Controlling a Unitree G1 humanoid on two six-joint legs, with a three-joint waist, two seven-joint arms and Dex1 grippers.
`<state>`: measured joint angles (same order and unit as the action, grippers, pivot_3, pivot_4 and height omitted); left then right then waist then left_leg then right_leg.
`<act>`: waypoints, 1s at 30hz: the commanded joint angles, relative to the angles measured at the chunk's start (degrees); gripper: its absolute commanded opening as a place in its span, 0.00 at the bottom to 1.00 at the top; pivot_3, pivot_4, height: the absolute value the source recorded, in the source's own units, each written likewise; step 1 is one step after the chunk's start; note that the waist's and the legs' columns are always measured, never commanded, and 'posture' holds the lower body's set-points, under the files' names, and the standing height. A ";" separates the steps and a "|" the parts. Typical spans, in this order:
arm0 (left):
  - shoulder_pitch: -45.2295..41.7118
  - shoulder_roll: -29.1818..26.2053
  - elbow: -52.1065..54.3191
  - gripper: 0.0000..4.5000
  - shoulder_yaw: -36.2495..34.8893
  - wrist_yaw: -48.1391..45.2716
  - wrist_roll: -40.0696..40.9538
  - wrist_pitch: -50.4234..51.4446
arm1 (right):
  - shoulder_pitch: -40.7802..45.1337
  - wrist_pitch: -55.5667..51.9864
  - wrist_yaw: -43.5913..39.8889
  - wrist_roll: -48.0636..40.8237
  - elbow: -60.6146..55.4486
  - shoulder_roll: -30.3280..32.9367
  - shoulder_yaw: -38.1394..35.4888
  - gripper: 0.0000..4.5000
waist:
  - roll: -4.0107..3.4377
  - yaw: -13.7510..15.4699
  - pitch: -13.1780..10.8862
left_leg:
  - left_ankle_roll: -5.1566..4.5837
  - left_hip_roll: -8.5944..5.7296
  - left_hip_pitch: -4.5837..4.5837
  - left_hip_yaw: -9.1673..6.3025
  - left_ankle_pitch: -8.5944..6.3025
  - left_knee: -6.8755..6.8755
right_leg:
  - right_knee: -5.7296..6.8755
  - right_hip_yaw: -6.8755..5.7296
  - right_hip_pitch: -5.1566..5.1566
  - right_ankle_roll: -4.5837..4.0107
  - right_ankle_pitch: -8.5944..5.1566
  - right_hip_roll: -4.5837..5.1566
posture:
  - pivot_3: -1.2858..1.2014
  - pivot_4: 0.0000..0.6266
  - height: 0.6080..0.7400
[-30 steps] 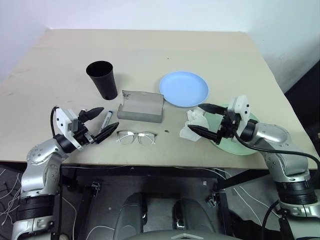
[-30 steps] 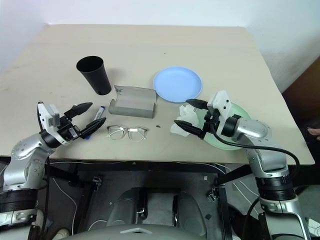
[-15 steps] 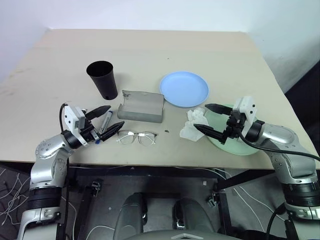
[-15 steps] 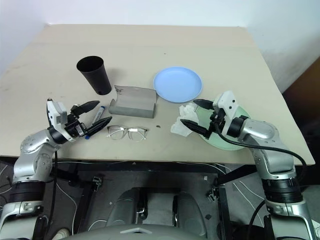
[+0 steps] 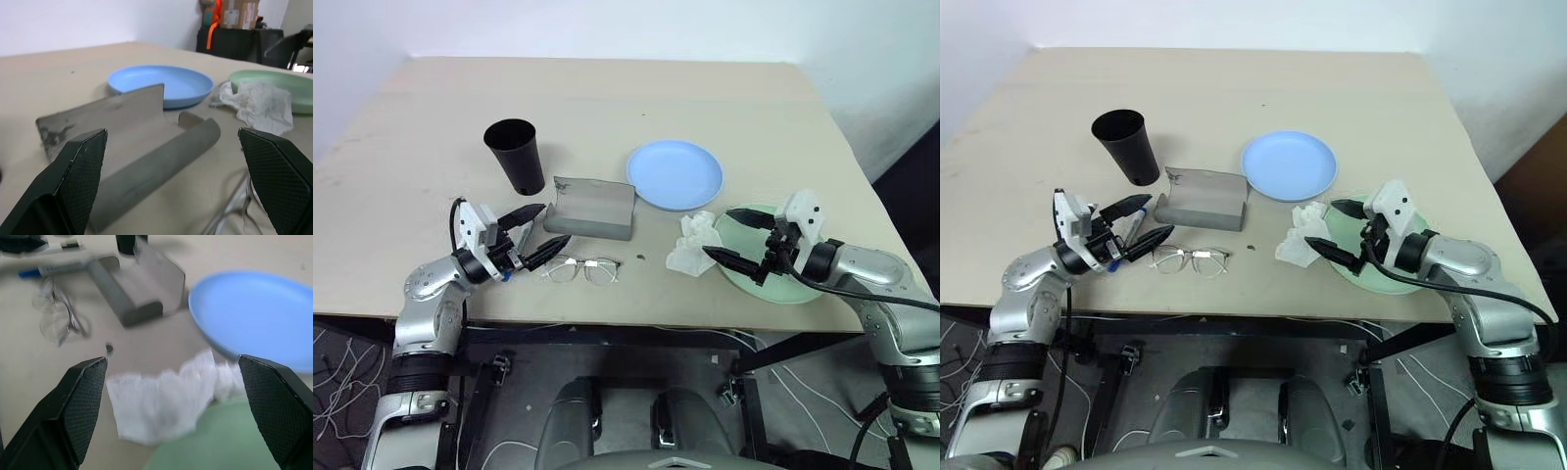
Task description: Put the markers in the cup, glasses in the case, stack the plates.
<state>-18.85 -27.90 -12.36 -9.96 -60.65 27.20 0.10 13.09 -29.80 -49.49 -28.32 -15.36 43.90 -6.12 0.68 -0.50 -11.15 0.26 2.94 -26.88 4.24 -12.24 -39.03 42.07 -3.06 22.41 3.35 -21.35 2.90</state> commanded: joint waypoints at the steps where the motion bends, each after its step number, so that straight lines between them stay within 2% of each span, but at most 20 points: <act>1: -0.76 0.12 1.17 0.99 0.39 0.61 -0.96 -1.46 | -1.03 -4.41 -1.53 -1.42 -3.69 3.93 -1.56 1.00 | 0.00 -0.02 0.00 | 0.00 0.00 0.00 0.00 0.00 0.00 | -0.01 0.00 0.00 0.00 0.00 0.00 | 0.52 0.24 0.55; 8: -1.92 0.82 1.34 0.99 1.02 0.96 -1.13 -0.97 | -3.38 -13.72 -3.04 -1.74 -7.93 11.20 0.53 1.00 | 0.02 -0.07 0.00 | 0.00 0.01 0.03 -0.02 0.00 0.00 | 0.00 0.01 -0.02 0.00 0.00 0.00 | 0.52 0.24 0.55; 14: -2.73 0.97 0.99 0.99 1.46 0.91 -1.30 -0.87 | -3.14 -16.00 -1.62 -0.32 -9.13 11.64 3.16 1.00 | 0.02 -0.09 0.00 | 0.00 0.01 -0.01 -0.02 0.00 0.00 | -0.01 0.01 0.00 0.00 0.00 0.01 | 0.52 0.24 0.55; 17: -2.73 0.90 1.22 1.00 1.65 0.89 -1.43 -0.72 | -3.31 -15.85 -1.40 1.42 -9.09 12.62 4.71 0.87 | 0.03 -0.06 0.00 | 0.00 0.01 -0.02 -0.01 0.00 0.00 | -0.01 0.01 0.02 0.00 0.00 0.00 | 0.52 0.24 0.55; 28: -2.69 0.61 1.97 1.00 1.84 1.31 -1.44 -0.28 | -2.09 -16.39 -1.07 3.42 -7.86 12.56 4.95 0.00 | 0.04 -0.07 0.01 | 0.00 0.01 -0.01 -0.01 0.00 0.00 | -0.01 0.01 0.01 0.02 0.01 0.00 | 0.52 0.24 0.55; 30: -2.77 0.55 1.87 1.00 1.72 1.26 -1.24 -0.17 | -1.83 -16.66 -1.12 3.06 -7.79 12.33 4.20 0.00 | 0.04 -0.33 0.01 | 0.00 0.01 0.04 0.01 0.00 -0.01 | -0.01 0.02 -0.02 0.03 0.02 0.00 | 0.52 0.24 0.55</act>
<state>-20.95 -26.84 -12.33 -7.76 -59.53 25.50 -0.20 10.54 -46.27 -50.45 -24.77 -22.28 56.14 -0.84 0.73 -0.82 -11.14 0.25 2.96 -26.80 4.24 -12.23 -39.04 42.07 -3.03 22.35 3.38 -21.33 2.90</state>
